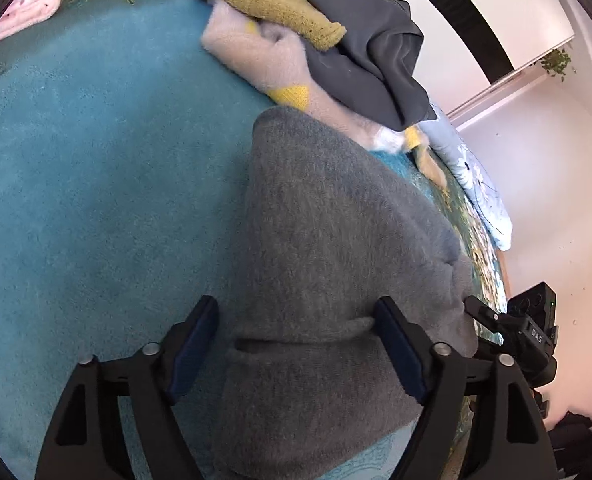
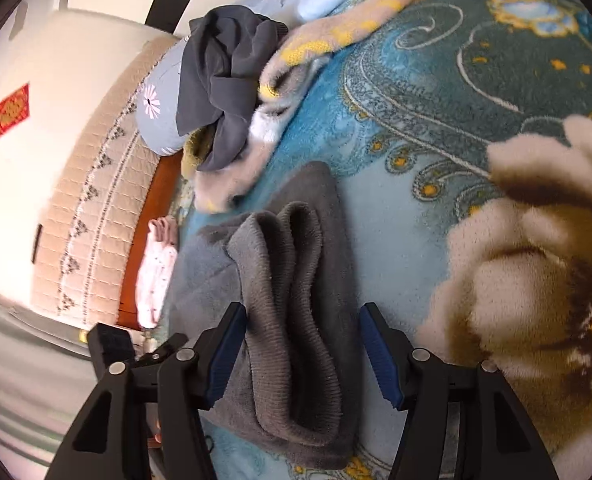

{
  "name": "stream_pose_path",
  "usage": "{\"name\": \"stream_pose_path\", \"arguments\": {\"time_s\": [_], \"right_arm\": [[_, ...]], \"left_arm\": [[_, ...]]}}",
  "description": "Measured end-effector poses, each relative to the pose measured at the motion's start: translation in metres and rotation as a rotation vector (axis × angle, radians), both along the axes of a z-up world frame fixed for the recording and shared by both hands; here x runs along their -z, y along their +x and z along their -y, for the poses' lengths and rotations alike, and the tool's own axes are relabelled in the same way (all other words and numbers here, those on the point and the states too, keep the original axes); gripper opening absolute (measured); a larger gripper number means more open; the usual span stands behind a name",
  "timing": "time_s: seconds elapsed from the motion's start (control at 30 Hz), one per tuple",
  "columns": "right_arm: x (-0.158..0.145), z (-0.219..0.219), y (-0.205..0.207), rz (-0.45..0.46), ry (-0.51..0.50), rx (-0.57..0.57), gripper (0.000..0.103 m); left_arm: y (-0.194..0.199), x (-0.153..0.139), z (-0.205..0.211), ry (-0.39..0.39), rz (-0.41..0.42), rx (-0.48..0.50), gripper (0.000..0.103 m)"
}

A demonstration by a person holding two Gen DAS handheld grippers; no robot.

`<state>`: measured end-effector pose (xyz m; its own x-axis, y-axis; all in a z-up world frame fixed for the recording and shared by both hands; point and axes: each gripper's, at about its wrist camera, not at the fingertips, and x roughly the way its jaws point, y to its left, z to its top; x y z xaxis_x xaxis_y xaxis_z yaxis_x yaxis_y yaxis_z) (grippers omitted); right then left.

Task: Fold clothes
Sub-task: 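Grasp the folded hoodie edge with both grippers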

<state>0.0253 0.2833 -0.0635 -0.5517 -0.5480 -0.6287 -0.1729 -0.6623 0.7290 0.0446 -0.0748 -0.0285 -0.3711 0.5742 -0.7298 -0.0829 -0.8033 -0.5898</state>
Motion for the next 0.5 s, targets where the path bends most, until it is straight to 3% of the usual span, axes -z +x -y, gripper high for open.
{"name": "stream_pose_path", "arguments": {"time_s": [0.2, 0.27, 0.43, 0.5], "right_arm": [[-0.016, 0.000, 0.005, -0.057, 0.062, 0.063, 0.063], [-0.010, -0.002, 0.001, -0.050, 0.018, 0.064, 0.063], [-0.002, 0.009, -0.010, -0.020, 0.031, 0.019, 0.064], [0.002, 0.013, -0.012, -0.005, -0.011, -0.020, 0.064]], "left_arm": [[0.000, 0.000, 0.000, -0.004, 0.038, 0.002, 0.082], [0.000, -0.001, -0.001, -0.011, 0.038, 0.000, 0.082], [0.001, -0.003, -0.004, -0.016, 0.044, -0.007, 0.082], [0.003, -0.005, -0.006, -0.017, 0.036, -0.011, 0.082]]}}
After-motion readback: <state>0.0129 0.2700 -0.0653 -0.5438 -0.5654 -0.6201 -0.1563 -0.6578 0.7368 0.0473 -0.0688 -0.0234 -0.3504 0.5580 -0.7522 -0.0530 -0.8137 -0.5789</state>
